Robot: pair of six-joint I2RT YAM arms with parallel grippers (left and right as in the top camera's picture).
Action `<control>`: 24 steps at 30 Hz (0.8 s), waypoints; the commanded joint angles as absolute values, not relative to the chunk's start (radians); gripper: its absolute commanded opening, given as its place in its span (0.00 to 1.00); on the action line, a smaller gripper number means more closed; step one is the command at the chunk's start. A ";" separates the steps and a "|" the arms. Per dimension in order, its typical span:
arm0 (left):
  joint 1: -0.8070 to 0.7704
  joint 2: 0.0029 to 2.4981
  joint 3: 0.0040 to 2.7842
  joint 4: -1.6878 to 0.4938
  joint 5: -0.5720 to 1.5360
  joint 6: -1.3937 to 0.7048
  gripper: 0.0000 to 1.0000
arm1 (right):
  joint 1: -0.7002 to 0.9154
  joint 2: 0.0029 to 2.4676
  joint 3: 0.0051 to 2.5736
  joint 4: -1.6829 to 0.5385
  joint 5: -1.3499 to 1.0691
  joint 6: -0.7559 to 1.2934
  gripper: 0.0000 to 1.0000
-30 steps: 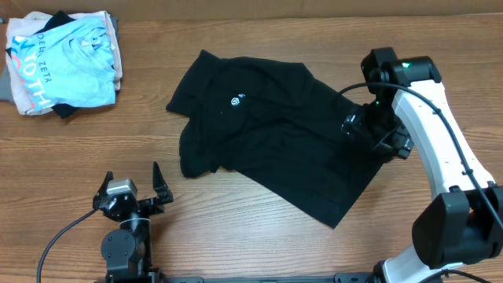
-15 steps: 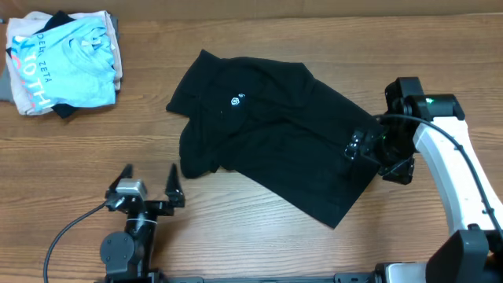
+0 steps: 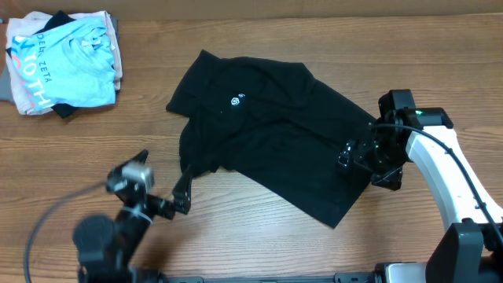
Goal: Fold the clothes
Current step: 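Grasp the shirt's left hem with left gripper, right hem with right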
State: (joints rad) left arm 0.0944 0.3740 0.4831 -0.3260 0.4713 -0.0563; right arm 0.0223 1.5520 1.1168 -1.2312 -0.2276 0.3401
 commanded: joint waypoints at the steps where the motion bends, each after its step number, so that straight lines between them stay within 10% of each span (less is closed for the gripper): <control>1: 0.104 0.669 0.690 -0.487 0.493 0.060 1.00 | 0.027 1.541 1.104 -1.215 -0.264 0.340 1.00; 12: 0.104 1.348 1.004 -0.761 0.502 -0.015 1.00 | 0.034 1.541 0.944 -1.090 -0.337 0.344 0.94; 24: 0.104 1.550 1.004 -0.725 0.504 -0.023 1.00 | 0.070 1.542 0.793 -0.909 -0.395 0.396 0.77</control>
State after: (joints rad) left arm 0.0944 1.5398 0.9779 -0.7395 0.4866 -0.0086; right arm 0.0452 1.5520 0.8268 -0.9367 -0.3691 0.3599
